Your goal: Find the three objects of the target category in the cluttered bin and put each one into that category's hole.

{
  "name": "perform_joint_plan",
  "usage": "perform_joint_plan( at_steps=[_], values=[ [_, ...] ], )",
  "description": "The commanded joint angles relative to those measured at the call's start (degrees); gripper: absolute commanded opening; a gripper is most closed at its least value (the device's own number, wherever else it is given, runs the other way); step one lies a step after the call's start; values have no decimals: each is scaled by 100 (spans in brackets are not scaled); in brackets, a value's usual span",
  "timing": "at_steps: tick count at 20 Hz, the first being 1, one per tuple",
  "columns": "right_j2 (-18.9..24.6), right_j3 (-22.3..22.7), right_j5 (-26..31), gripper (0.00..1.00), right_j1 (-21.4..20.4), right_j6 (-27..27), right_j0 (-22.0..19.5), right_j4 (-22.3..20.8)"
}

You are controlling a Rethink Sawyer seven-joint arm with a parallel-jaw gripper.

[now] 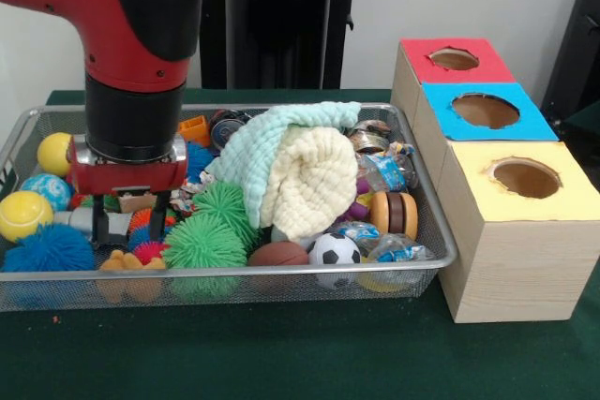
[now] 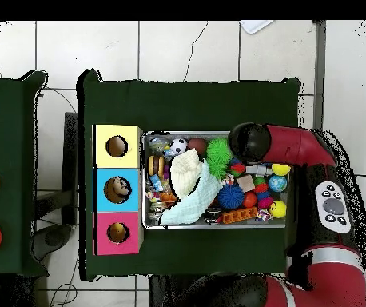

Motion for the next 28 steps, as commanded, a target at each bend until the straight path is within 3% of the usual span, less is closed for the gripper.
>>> perform_joint_plan(
  at_steps=[1, 7, 15, 17, 19, 21, 22, 28],
  values=[
    [483, 537, 464, 100, 644, 432, -387, 504],
    [314, 327, 734, 100, 881, 440, -298, 655],
    [141, 401, 539, 100, 870, 420, -251, 568],
    [137, 374, 310, 100, 882, 351, -249, 463],
    [-11, 270, -551, 100, 810, 328, -97, 1],
    [-123, 243, -821, 100, 775, 368, -4, -152],
    [-178, 229, -956, 0, 757, 387, 43, -228],
    [-222, -53, -999, 0, 736, 181, 168, -405]
  ],
)
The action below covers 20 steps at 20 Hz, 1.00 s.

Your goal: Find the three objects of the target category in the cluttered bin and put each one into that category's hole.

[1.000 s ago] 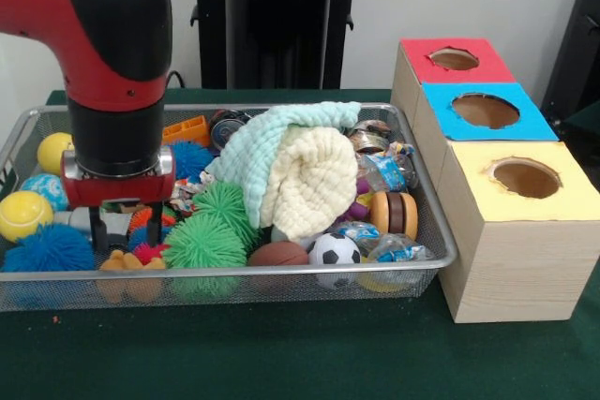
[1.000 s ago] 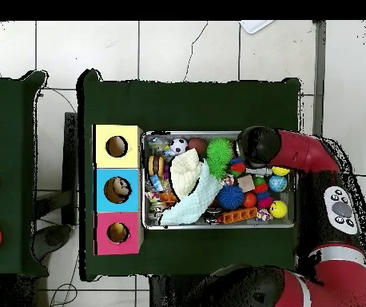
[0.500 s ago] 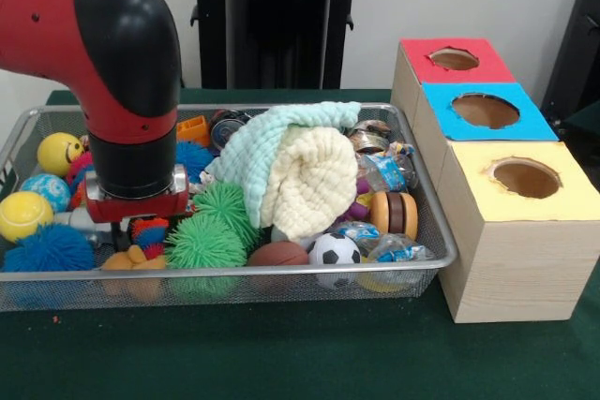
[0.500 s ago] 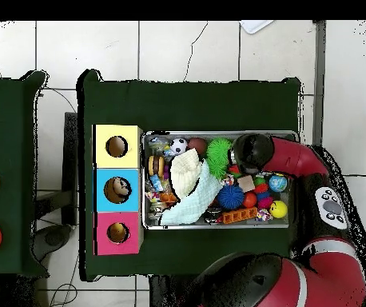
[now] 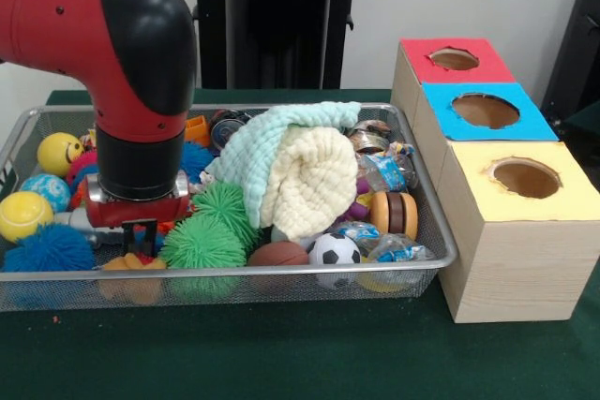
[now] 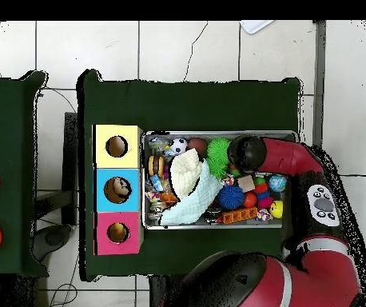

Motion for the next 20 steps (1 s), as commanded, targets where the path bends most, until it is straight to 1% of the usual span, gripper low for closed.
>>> perform_joint_plan(
  at_steps=[1, 2, 3, 5, 8, 9, 10, 13, 16, 17, 20],
  values=[
    [22, -126, -407, 0, 109, 144, 204, -538],
    [67, -262, -249, 0, 76, 48, 217, -516],
    [54, -285, -159, 0, 28, 41, 244, -516],
    [73, -161, -67, 0, -164, 38, 228, -483],
    [93, -203, 600, 0, -275, 1, 277, -299],
    [32, -244, 990, 0, -284, -18, 339, -246],
    [5, -281, 1507, 0, -260, -19, 382, -129],
    [54, -173, 2860, 0, -233, 71, 406, 267],
    [126, -146, 4129, 0, -214, 75, 424, 543],
    [157, -171, 4465, 0, -215, 56, 441, 602],
    [247, -289, 5233, 0, -159, 101, 468, 746]
  ],
)
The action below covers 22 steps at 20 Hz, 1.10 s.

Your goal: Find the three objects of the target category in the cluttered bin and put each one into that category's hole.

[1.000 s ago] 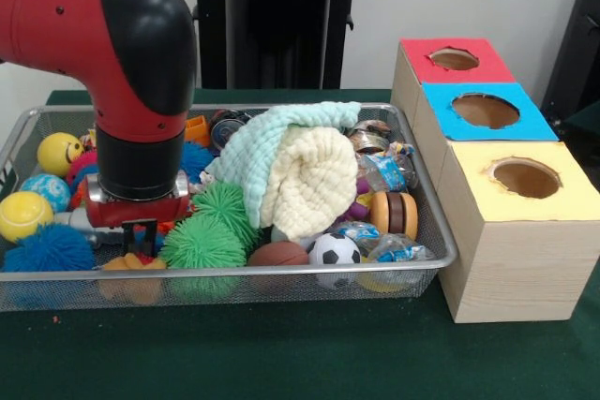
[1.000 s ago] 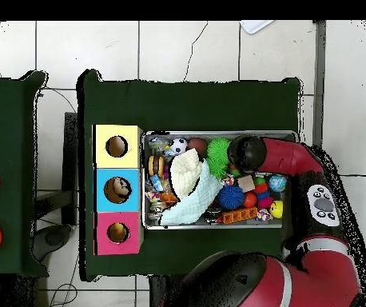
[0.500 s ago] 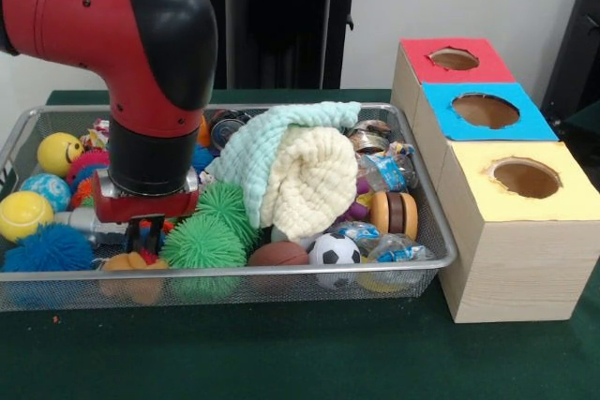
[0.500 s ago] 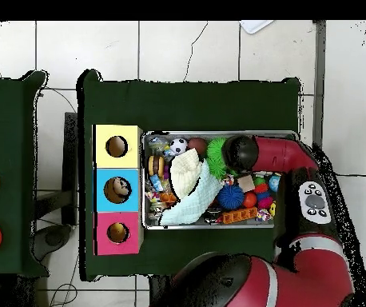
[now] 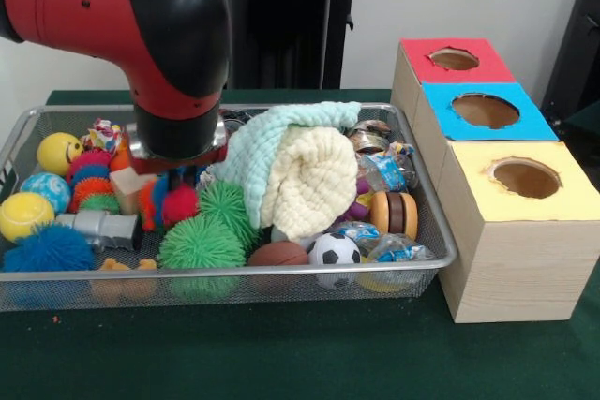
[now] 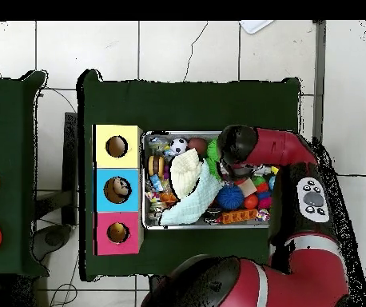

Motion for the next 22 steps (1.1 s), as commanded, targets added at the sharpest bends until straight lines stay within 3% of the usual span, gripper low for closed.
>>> perform_joint_plan(
  at_steps=[1, 6, 8, 9, 12, 18, 22],
  values=[
    [394, -184, 2707, 0, 36, 121, 112, 481],
    [463, -376, 3552, 0, 35, 117, 206, 448],
    [501, -191, 2944, 0, -18, 282, 158, 566],
    [510, -10, 2466, 100, -87, 451, 117, 674],
    [561, 291, 1383, 100, -240, 496, 37, 689],
    [547, 153, 161, 100, -160, 448, -51, 535],
    [400, -286, -1389, 100, -226, 23, 38, -174]
  ],
)
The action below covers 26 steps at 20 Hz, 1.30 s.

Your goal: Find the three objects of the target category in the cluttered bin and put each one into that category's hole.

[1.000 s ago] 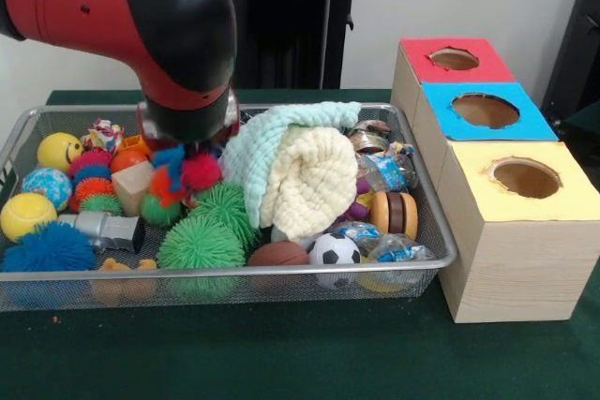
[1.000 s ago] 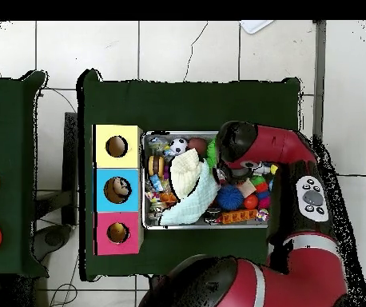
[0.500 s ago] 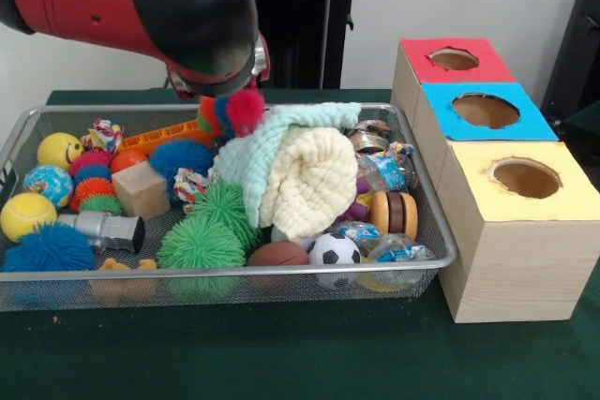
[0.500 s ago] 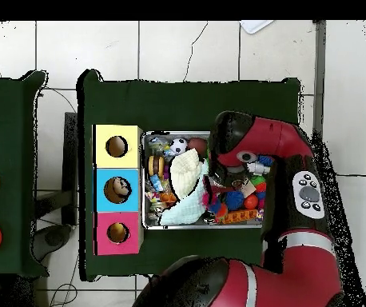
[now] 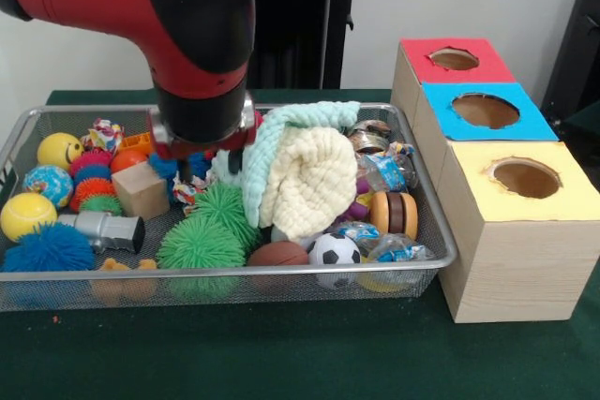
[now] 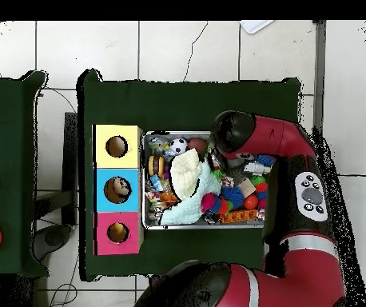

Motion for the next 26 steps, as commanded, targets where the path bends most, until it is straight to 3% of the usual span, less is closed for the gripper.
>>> perform_joint_plan(
  at_steps=[1, 7, 13, 17, 19, 21, 26],
  values=[
    [278, -203, -1734, 100, -49, -78, -84, -690],
    [211, -478, -2228, 100, -19, -460, -90, -967],
    [118, -432, -2476, 100, -28, -411, -93, -1177],
    [420, -43, -1934, 100, 310, -73, -364, -610],
    [381, -84, -1280, 100, 503, 131, -383, -339],
    [314, -168, -1003, 100, 584, 120, -350, -290],
    [225, -299, -945, 100, 603, 89, -286, -371]
  ],
)
